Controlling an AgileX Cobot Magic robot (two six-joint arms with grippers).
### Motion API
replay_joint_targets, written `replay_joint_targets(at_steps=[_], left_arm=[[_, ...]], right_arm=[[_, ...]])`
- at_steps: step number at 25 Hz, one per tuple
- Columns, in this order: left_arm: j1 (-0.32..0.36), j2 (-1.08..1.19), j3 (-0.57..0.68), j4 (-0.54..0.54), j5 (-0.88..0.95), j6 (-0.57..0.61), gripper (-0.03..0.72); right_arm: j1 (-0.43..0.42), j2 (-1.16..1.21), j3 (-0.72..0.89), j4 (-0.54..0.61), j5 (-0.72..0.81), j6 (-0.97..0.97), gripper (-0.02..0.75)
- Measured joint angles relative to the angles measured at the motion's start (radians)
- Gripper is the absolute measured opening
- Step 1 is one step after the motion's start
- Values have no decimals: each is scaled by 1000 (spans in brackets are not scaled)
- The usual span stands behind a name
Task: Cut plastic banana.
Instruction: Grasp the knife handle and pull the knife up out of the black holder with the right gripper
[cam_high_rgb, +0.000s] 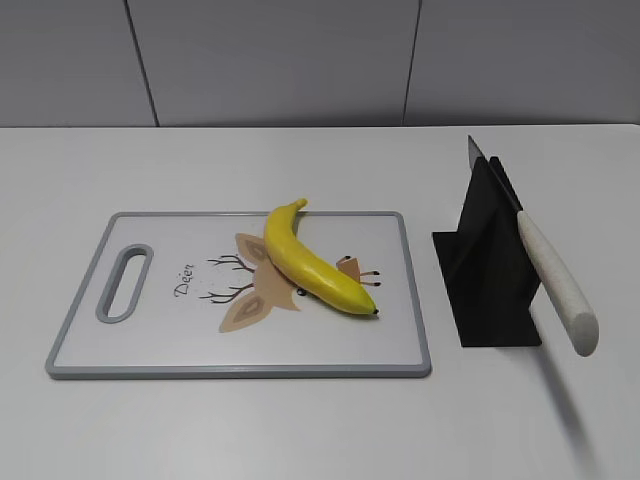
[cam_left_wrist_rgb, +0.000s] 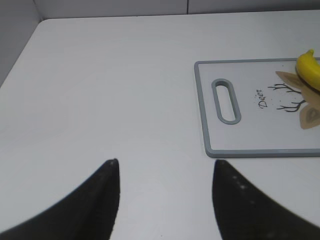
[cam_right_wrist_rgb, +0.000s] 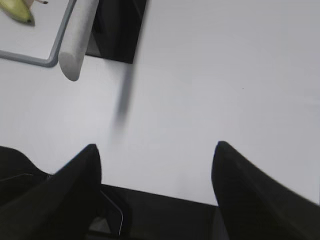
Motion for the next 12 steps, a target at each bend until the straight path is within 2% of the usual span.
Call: replay_joint_targets(at_steps=[12], left_arm=[[0, 0, 0, 0, 1, 0, 573]], right_arm=[[0, 333, -92, 5, 18, 67, 539]])
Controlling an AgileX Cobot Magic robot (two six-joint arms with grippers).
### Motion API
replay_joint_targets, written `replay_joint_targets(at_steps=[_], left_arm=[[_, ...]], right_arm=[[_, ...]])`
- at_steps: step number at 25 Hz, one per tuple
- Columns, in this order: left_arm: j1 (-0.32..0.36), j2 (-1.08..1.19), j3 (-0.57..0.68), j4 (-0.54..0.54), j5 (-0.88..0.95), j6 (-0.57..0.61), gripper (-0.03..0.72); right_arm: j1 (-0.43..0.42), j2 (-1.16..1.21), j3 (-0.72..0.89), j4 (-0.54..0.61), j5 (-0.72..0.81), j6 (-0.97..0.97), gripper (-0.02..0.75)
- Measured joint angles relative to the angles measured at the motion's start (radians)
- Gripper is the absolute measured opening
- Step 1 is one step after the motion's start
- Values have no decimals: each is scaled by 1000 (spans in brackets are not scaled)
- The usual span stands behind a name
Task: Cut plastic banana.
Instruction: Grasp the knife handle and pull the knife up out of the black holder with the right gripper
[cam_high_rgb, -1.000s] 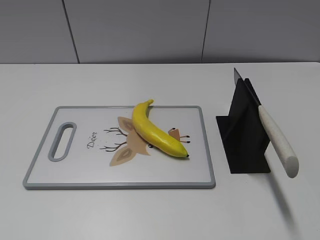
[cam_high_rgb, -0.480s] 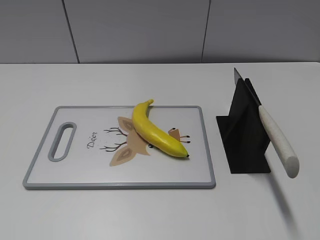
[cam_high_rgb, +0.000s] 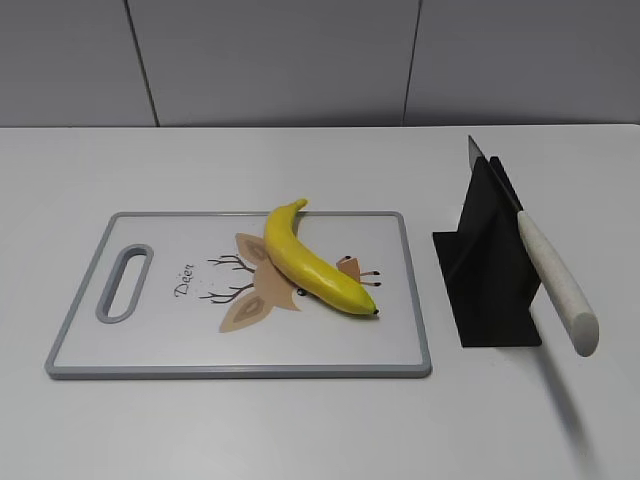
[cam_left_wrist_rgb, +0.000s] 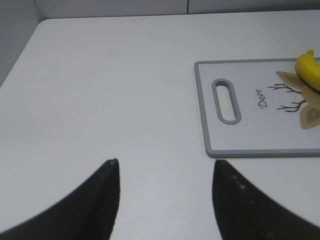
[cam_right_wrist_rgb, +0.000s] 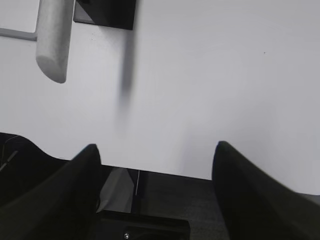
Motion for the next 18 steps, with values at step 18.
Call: replay_joint_targets(at_steps=[18], left_arm=[[0, 0, 0, -1, 0, 0, 573]], right_arm=[[190, 464, -240, 97, -2, 61, 540]])
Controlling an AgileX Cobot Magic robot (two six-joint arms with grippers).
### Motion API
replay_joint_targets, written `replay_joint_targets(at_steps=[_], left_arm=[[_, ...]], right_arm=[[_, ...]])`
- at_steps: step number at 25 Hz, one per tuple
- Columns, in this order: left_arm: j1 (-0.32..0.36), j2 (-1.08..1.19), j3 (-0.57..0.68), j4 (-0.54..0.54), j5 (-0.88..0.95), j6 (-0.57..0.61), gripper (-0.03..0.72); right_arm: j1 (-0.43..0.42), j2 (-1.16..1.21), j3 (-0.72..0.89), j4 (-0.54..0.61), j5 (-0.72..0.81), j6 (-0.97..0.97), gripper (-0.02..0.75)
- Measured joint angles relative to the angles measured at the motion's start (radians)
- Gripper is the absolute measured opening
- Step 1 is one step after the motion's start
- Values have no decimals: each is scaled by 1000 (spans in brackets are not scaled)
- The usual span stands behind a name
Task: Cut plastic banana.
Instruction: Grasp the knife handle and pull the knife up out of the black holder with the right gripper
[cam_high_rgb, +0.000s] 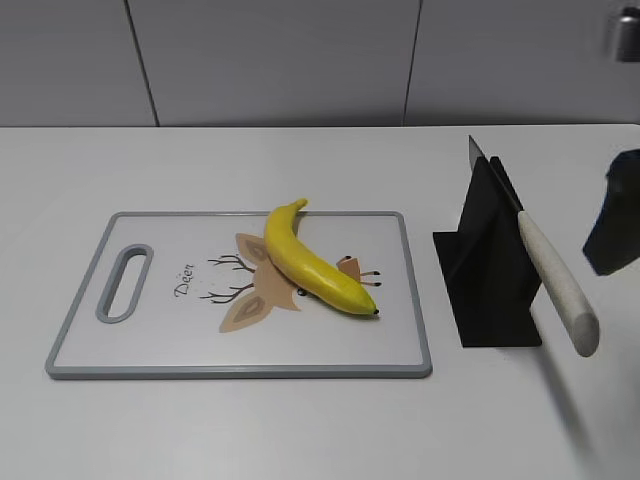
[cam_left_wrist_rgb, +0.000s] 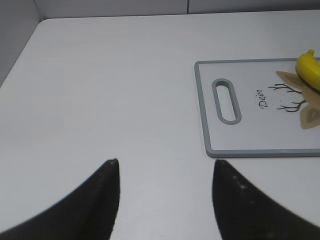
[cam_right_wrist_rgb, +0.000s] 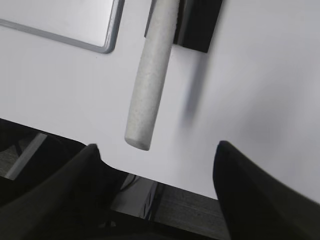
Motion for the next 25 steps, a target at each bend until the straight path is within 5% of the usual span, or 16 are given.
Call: replay_joint_targets(at_steps=[7, 25], left_arm=[[0, 0, 0, 0, 0, 0, 573], [0, 0, 0, 0, 0, 0, 573]], right_arm=[[140, 150, -2, -61, -59, 153, 540], [145, 378, -2, -156, -139, 238, 476]])
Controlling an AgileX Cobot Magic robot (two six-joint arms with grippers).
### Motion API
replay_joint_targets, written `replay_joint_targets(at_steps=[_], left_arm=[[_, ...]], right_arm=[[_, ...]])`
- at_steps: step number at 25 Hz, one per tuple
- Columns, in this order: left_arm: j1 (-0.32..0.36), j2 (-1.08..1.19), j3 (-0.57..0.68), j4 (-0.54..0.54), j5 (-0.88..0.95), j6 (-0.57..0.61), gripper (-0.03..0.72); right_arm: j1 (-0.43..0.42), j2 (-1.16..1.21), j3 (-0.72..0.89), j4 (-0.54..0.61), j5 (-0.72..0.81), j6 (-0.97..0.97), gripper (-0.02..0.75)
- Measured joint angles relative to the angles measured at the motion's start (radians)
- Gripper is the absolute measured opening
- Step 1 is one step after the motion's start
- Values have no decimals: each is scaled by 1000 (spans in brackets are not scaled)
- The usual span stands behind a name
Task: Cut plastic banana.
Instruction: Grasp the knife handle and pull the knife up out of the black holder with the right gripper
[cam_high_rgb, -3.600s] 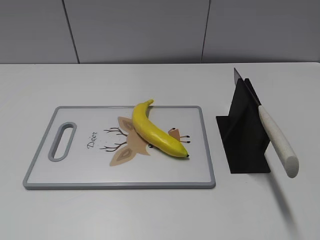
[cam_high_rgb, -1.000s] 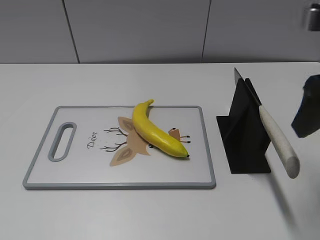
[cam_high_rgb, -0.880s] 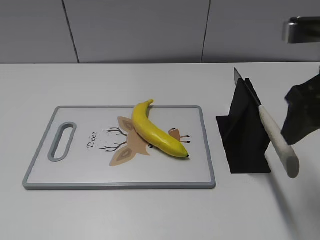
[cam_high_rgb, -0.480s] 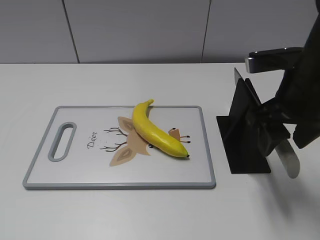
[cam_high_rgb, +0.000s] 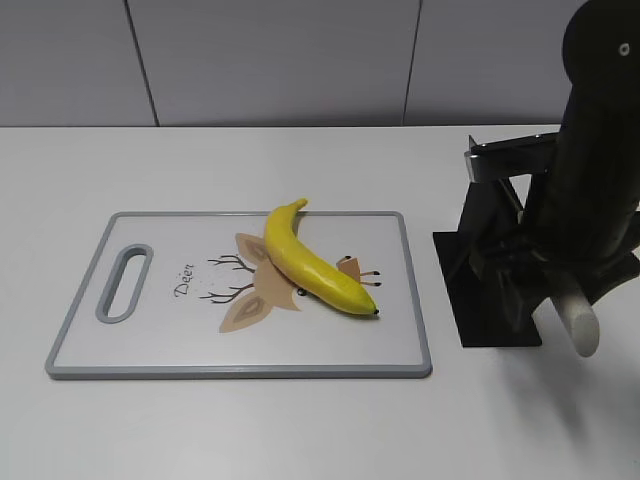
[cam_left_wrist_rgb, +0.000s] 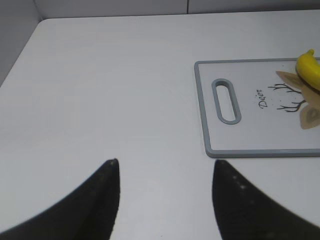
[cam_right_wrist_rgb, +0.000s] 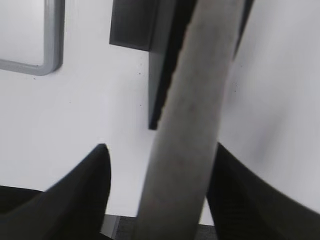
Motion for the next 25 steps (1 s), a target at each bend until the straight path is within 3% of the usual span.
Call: replay_joint_targets(at_steps=[2, 5, 25], left_arm=[[0, 0, 0, 0, 0, 0, 573], [0, 0, 0, 0, 0, 0, 573], [0, 0, 0, -1, -1, 0, 573]], right_arm=[[0, 0, 0, 0, -2, 0, 390], [1, 1, 0, -7, -5, 19, 200], [1, -271, -7, -12, 2, -50, 183]])
